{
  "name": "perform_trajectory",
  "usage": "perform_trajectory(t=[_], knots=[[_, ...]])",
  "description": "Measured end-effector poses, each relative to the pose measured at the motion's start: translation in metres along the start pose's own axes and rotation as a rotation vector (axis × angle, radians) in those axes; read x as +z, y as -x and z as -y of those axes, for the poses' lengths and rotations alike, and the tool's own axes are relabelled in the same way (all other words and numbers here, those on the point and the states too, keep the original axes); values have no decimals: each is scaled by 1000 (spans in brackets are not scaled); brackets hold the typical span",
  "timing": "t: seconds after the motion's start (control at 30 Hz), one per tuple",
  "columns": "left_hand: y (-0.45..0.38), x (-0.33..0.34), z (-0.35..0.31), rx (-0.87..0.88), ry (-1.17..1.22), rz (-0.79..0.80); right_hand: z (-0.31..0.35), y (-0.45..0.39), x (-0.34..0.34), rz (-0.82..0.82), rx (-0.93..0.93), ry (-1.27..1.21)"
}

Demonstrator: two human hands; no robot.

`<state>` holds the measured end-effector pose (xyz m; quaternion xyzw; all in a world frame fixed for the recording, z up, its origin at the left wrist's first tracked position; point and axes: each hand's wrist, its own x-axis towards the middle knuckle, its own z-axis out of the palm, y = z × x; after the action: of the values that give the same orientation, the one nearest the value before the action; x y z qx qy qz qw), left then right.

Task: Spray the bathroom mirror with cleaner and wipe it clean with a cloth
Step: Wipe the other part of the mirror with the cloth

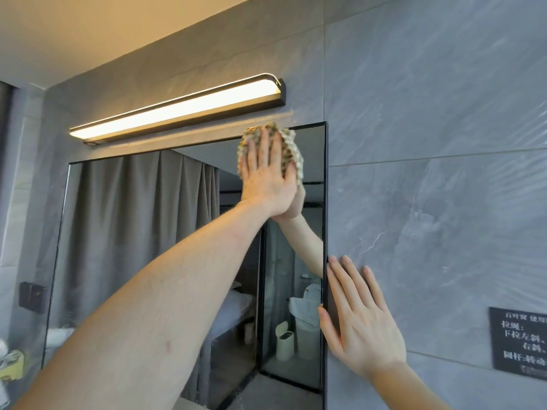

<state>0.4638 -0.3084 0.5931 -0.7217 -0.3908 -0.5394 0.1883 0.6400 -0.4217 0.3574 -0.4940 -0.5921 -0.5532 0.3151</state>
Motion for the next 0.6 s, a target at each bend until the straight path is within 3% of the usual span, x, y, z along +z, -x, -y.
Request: perform_trajectory(t=[0.17, 0.33, 0.53, 0.6], knots=[[11, -9, 75, -228, -5, 117, 0, -1, -1, 8, 1, 7], [11, -23, 74, -268, 45, 224, 2, -4, -8, 56, 42, -58], [16, -24, 17, 105, -20, 228, -2, -54, -17, 56, 45, -142], [15, -20, 4, 145, 3, 228, -5, -83, -18, 37, 40, -141]])
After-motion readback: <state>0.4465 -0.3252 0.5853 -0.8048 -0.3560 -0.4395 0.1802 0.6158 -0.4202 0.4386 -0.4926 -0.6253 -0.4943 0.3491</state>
